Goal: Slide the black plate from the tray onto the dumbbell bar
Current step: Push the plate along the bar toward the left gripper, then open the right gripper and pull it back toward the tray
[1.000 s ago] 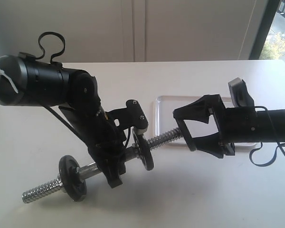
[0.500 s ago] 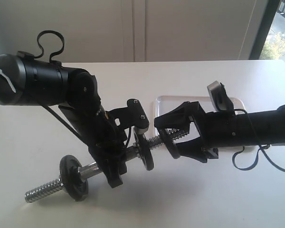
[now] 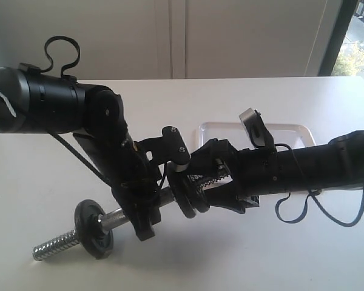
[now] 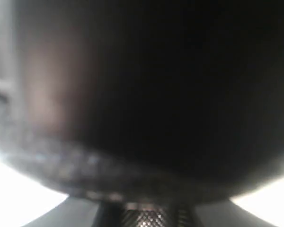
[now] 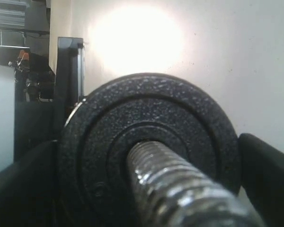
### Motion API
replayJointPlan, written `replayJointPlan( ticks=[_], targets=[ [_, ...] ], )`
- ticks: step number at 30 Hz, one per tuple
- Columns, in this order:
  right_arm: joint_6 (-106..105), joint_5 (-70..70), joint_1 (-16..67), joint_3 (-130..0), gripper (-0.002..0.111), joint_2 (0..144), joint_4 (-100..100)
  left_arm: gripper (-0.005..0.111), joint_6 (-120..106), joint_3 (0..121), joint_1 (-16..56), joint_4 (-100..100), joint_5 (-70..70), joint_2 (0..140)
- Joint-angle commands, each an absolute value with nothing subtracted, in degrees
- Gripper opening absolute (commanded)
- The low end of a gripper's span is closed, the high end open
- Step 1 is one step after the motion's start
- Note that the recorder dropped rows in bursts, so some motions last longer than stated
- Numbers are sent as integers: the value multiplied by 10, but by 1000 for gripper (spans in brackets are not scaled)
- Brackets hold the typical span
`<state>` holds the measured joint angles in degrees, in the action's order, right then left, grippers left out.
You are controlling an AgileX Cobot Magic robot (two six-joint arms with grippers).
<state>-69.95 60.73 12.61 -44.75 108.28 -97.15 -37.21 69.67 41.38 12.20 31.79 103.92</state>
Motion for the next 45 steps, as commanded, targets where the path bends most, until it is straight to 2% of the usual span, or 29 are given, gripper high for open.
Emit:
replayJointPlan(
  ticks=[1, 3, 6, 13, 16, 18, 45],
  targets=[
    [-719, 691, 149, -447, 1, 1075, -961, 0, -358, 707, 413, 154, 269, 1017],
    [-719, 690, 153, -447, 6, 1075, -961, 0, -358, 707, 413, 154, 269, 1017],
    [-720, 690, 154, -447, 22, 1075, -961, 0, -358, 707, 413, 154, 269, 1017],
    [-733, 691, 154, -447, 78, 1075, -951, 0, -358, 707, 413, 154, 270, 1017],
    [-733, 691, 154, -447, 95, 1075, -942, 0, -358, 707, 413, 154, 270, 1017],
    [-733, 691, 154, -447, 98, 1075, -936, 0, -358, 707, 413, 154, 270, 1017],
    [-655, 700, 154, -469, 98, 1075, -825, 0, -358, 707, 413, 154, 276, 1017]
  ],
)
